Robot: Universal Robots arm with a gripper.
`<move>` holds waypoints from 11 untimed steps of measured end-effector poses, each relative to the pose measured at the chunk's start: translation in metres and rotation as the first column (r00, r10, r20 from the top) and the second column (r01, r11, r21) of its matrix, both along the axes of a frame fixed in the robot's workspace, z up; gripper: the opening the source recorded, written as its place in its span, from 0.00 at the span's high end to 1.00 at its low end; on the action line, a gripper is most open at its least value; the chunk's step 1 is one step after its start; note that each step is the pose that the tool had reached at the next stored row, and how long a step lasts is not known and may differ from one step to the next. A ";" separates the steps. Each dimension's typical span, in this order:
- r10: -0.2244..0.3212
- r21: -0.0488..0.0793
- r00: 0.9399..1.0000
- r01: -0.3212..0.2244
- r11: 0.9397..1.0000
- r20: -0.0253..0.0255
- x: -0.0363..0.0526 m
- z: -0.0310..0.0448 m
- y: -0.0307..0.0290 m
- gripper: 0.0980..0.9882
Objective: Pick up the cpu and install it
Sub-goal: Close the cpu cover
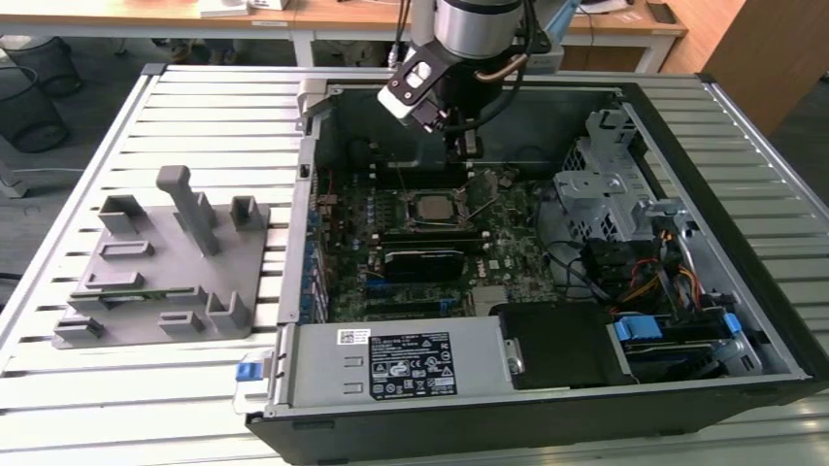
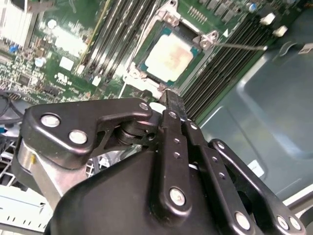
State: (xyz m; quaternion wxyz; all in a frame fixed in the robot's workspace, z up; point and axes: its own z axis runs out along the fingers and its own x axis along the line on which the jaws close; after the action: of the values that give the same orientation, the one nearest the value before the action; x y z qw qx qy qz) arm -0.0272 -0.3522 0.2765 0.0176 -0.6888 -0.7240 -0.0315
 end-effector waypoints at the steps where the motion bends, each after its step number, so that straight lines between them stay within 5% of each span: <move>1: 0.000 0.000 1.000 0.000 1.000 0.000 0.0023 0.0000 -0.0002 0.99; 11: 0.030 0.000 1.000 -0.030 1.000 0.000 0.0112 -0.0010 -0.0022 0.99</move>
State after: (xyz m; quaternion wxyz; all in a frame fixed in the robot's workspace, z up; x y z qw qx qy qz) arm -0.0160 -0.3544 0.2755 0.0179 -0.6778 -0.7344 -0.0311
